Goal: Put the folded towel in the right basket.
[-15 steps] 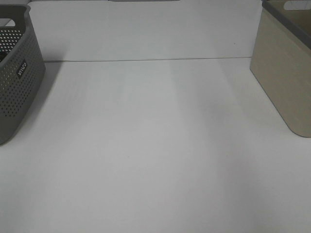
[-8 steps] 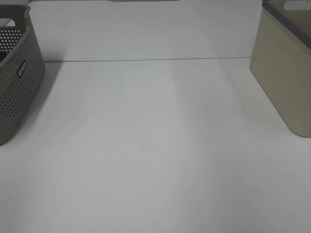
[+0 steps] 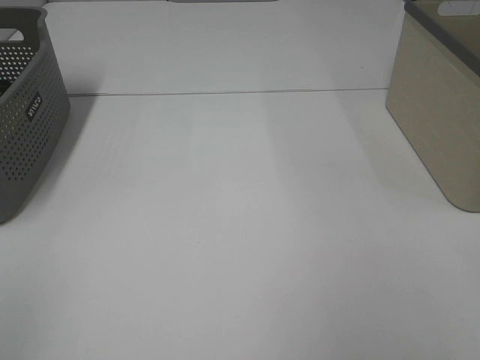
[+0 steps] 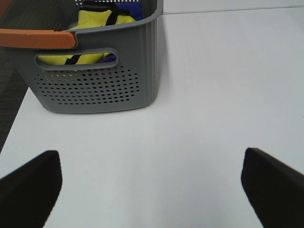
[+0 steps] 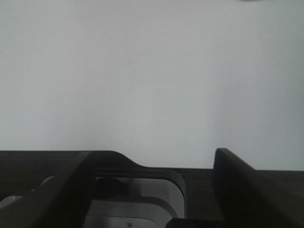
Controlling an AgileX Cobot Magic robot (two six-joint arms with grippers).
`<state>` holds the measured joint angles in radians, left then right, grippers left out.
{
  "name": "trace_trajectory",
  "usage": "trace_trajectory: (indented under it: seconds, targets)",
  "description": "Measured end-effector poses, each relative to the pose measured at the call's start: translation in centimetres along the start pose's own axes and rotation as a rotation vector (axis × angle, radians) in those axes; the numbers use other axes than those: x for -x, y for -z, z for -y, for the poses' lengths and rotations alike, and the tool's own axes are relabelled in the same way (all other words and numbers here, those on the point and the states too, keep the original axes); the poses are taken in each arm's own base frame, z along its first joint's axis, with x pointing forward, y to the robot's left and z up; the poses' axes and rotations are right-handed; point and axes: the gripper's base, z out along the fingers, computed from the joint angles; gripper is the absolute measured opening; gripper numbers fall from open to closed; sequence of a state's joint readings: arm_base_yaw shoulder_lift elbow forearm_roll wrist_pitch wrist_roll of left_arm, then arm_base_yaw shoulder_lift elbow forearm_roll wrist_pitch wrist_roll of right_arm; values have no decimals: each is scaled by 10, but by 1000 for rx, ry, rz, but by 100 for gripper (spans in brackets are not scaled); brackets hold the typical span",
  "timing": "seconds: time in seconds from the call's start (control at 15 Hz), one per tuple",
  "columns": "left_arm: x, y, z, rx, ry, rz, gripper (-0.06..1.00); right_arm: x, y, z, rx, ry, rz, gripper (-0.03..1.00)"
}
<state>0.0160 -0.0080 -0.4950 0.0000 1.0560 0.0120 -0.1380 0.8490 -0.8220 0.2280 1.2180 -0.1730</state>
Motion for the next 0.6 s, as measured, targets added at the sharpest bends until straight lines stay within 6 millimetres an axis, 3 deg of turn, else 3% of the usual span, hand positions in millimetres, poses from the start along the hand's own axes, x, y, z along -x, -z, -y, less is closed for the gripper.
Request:
trace_trajectory:
  seconds: [0.2, 0.27, 0.6]
  targets:
    - [0, 0, 0, 0, 0, 0, 97, -44, 10, -6, -14, 26, 132, 66]
    - [0, 0, 0, 0, 0, 0, 97, -73, 18, -11, -26, 64, 240, 66]
    - [0, 0, 0, 0, 0, 0, 97, -115, 16, -6, -66, 193, 329, 66]
